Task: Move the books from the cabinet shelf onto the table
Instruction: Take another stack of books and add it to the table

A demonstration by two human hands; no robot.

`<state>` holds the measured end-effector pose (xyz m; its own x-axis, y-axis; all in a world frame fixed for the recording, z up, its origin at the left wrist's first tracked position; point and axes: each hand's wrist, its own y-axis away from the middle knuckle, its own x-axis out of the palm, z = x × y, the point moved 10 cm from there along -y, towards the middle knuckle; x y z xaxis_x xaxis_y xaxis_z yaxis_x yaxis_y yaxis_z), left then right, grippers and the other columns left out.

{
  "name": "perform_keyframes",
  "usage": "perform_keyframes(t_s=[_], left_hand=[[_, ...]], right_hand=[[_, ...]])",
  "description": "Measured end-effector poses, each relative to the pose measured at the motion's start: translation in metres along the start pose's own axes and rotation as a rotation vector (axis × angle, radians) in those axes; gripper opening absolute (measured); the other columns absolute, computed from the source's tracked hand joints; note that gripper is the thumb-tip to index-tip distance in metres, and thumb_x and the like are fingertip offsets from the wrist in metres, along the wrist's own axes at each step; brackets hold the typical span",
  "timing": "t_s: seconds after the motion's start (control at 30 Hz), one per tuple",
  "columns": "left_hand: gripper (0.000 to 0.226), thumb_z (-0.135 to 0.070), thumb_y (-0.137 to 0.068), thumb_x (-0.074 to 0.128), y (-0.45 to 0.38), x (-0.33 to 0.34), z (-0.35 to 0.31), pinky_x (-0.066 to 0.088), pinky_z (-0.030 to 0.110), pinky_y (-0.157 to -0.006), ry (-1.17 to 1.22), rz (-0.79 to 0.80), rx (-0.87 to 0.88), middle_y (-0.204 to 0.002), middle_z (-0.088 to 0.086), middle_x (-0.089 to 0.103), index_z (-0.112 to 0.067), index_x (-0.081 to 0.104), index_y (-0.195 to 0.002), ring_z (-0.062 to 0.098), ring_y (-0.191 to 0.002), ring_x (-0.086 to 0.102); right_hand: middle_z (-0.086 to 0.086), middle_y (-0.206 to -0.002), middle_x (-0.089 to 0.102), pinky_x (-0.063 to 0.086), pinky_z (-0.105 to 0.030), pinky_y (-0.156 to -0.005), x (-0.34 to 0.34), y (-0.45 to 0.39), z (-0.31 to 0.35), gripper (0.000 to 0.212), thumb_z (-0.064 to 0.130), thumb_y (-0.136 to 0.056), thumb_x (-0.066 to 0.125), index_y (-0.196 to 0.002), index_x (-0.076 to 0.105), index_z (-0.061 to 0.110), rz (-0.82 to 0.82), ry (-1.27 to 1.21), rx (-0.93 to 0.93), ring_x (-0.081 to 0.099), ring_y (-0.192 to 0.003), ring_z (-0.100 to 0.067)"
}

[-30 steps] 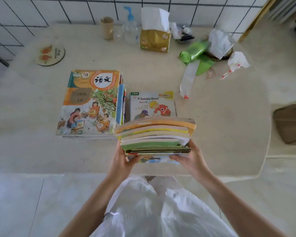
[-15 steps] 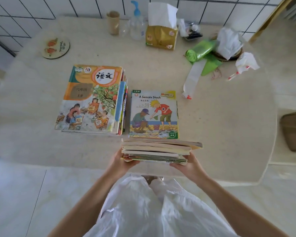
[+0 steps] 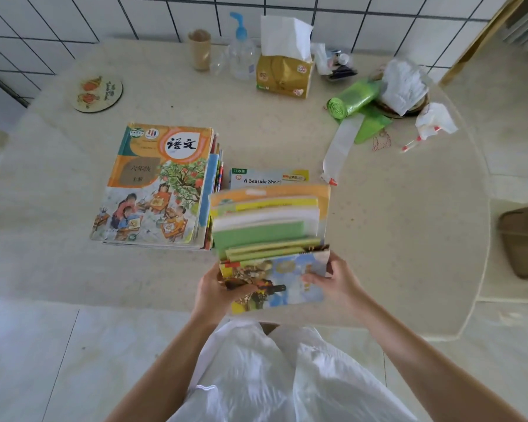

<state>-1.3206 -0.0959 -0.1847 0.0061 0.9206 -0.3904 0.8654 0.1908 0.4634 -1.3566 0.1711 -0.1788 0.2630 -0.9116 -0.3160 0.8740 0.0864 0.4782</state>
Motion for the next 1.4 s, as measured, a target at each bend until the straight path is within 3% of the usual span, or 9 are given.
perform_keyframes(t_s=[0.07, 0.17, 0.27, 0.43, 0.57, 0.73, 0.93, 1.13, 1.4], left_hand=[[0.042, -0.016, -0.063, 0.089, 0.0, 0.001, -0.011, 0.053, 0.019, -0.058, 0.046, -0.008, -0.022, -0.077, -0.006, 0.071, -0.025, 0.064, -0.095, 0.007, -0.066, 0.065], [0.026, -0.027, -0.074, 0.081, -0.009, 0.001, -0.032, 0.049, 0.013, -0.06, 0.106, -0.016, -0.045, -0.085, -0.004, 0.07, -0.024, 0.063, -0.092, 0.008, -0.076, 0.065], [0.018, -0.036, -0.078, 0.076, -0.024, 0.005, -0.051, 0.048, 0.016, -0.062, 0.154, -0.026, -0.103, -0.082, -0.006, 0.068, -0.025, 0.063, -0.084, 0.01, -0.076, 0.063], [0.036, -0.05, -0.079, 0.071, -0.051, 0.005, -0.066, 0.046, 0.028, -0.079, 0.148, -0.065, -0.185, -0.093, -0.007, 0.066, -0.024, 0.061, -0.102, 0.014, -0.087, 0.06], [0.056, -0.054, -0.078, 0.069, -0.068, 0.001, -0.065, 0.05, 0.035, -0.087, 0.117, -0.077, -0.179, -0.106, 0.0, 0.068, -0.015, 0.062, -0.117, 0.02, -0.099, 0.063], [0.082, -0.053, -0.082, 0.067, -0.068, 0.006, -0.046, 0.038, 0.046, -0.108, 0.015, -0.101, -0.293, -0.142, 0.008, 0.049, -0.01, 0.037, -0.145, 0.03, -0.13, 0.047], [0.073, -0.051, -0.084, 0.064, -0.064, 0.007, -0.045, 0.04, 0.047, -0.107, 0.042, -0.147, -0.317, -0.137, 0.006, 0.052, -0.011, 0.04, -0.141, 0.03, -0.126, 0.049], [0.057, -0.042, -0.089, 0.059, -0.06, 0.005, -0.055, 0.047, 0.051, -0.098, -0.127, -0.179, -0.309, -0.132, 0.008, 0.055, -0.016, 0.039, -0.137, 0.033, -0.118, 0.054], [0.069, -0.03, -0.093, 0.059, -0.056, -0.003, -0.08, 0.047, 0.042, -0.091, -0.243, -0.218, -0.201, -0.142, 0.002, 0.05, -0.018, 0.023, -0.151, 0.026, -0.125, 0.051]], right_hand=[[0.016, -0.075, 0.071, 0.048, -0.012, -0.066, -0.009, -0.005, 0.009, 0.031, 0.013, -0.076, 0.08, -0.092, 0.059, 0.029, -0.015, -0.01, -0.011, 0.064, -0.069, 0.008], [-0.001, -0.081, 0.071, 0.053, -0.035, -0.07, -0.015, -0.016, 0.017, 0.024, 0.033, -0.076, 0.078, -0.088, 0.062, 0.021, -0.039, -0.02, 0.021, 0.064, -0.071, -0.008], [0.003, -0.07, 0.065, 0.047, -0.032, -0.065, -0.021, -0.033, 0.025, 0.015, 0.025, -0.082, 0.074, -0.076, 0.061, 0.019, -0.111, -0.093, 0.071, 0.059, -0.064, -0.01], [-0.004, -0.083, 0.068, 0.052, -0.032, -0.068, -0.022, -0.061, 0.034, 0.011, 0.026, -0.084, 0.072, -0.085, 0.066, 0.016, -0.14, -0.207, 0.154, 0.063, -0.07, -0.018], [-0.006, -0.091, 0.071, 0.055, -0.035, -0.074, -0.015, -0.073, 0.033, 0.023, 0.029, -0.085, 0.071, -0.098, 0.067, 0.01, -0.133, -0.204, 0.211, 0.067, -0.077, -0.021], [-0.008, -0.102, 0.07, 0.056, -0.042, -0.083, 0.0, -0.078, 0.024, 0.017, 0.029, -0.089, 0.066, -0.1, 0.06, 0.018, -0.053, -0.126, 0.277, 0.068, -0.092, -0.025], [-0.003, -0.098, 0.066, 0.054, -0.04, -0.083, 0.002, -0.077, 0.031, 0.019, 0.03, -0.09, 0.063, -0.105, 0.055, 0.02, -0.059, -0.127, 0.284, 0.066, -0.089, -0.023], [-0.006, -0.103, 0.063, 0.052, -0.04, -0.084, 0.004, -0.074, 0.034, 0.029, 0.035, -0.086, 0.061, -0.108, 0.051, 0.018, -0.045, 0.002, 0.303, 0.063, -0.093, -0.024], [-0.006, -0.122, 0.056, 0.039, -0.03, -0.077, 0.004, -0.045, 0.054, 0.045, 0.017, -0.089, 0.053, -0.133, 0.042, 0.014, -0.094, 0.192, 0.145, 0.054, -0.111, -0.028]])
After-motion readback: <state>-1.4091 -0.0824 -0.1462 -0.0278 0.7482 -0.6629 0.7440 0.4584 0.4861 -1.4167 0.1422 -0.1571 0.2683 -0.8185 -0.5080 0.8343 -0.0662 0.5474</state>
